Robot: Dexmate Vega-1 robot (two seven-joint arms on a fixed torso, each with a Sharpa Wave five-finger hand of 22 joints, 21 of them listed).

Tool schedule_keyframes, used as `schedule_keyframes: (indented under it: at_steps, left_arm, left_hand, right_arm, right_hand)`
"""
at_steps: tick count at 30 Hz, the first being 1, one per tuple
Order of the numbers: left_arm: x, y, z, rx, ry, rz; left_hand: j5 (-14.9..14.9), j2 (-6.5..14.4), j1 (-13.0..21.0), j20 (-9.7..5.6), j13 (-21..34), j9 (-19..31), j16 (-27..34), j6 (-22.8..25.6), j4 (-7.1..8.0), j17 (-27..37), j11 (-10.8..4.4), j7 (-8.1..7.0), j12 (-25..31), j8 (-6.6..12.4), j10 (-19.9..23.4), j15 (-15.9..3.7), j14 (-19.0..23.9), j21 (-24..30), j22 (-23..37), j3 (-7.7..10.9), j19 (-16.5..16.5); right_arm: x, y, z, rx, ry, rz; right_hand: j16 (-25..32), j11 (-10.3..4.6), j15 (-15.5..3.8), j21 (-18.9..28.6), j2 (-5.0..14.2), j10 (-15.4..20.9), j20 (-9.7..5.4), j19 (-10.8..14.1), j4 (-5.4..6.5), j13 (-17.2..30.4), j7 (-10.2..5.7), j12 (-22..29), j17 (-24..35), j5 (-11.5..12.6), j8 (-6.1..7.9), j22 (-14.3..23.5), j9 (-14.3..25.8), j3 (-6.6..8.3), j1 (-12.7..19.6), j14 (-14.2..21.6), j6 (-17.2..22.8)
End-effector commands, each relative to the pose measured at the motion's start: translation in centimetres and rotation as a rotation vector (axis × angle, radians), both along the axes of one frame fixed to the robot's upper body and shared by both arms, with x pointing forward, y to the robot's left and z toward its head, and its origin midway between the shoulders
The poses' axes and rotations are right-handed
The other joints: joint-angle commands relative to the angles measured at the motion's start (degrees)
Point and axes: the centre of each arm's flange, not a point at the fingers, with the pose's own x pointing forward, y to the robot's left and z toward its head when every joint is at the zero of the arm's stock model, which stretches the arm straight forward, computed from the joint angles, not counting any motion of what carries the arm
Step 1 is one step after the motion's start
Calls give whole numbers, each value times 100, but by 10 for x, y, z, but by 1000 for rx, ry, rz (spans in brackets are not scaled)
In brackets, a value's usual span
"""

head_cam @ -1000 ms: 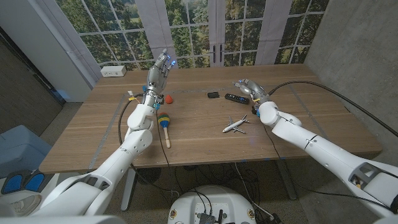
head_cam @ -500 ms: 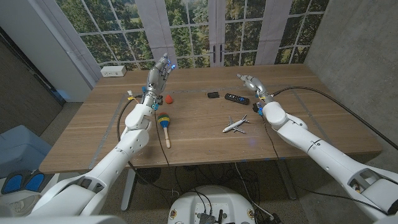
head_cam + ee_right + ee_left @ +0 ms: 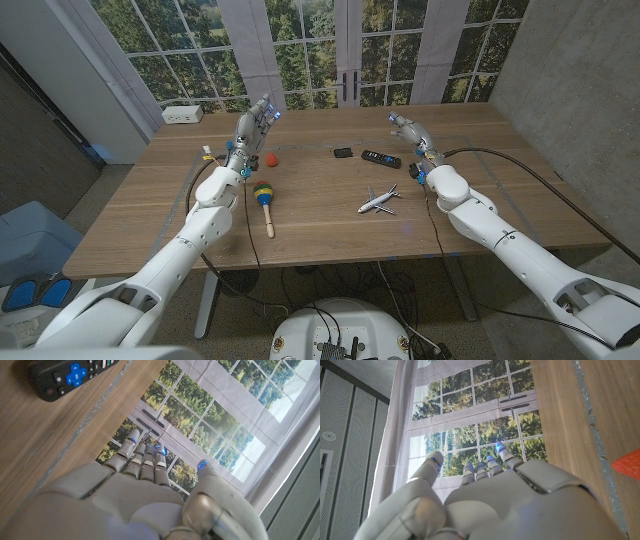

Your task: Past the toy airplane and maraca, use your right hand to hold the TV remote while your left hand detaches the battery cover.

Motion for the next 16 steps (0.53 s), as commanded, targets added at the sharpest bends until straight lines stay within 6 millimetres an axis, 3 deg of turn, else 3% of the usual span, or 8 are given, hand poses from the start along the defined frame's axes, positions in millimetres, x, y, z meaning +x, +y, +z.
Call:
schedule_keyframes:
  at_steps: [1, 16]
  left_arm:
    - [4, 11, -2, 44, 75, -20]
    - [4, 20, -15, 53, 194, 0]
  left_hand:
    - [19, 342, -34, 9, 3, 8, 29, -1, 53, 29, 39, 45, 29, 12, -13, 12, -74, -24, 7, 28, -71]
    - [34, 306, -78, 42, 3, 6, 11, -105, 212, 32, 127, 162, 4, -8, -145, 116, -193, -118, 7, 125, -161]
  right_arm:
    - [-5, -13, -1, 170, -38, 78]
    - [-12, -33, 7, 262, -118, 63]
  right_hand:
    - [-6, 51, 15, -22, 10, 26, -51, 37, 32, -2, 36, -14, -22, -32, -35, 3, 17, 36, 0, -3, 19]
    - [-27, 92, 19, -105, -10, 104, -39, 19, 62, -79, 74, -8, -148, -43, -37, 1, 15, 76, -81, -2, 132]
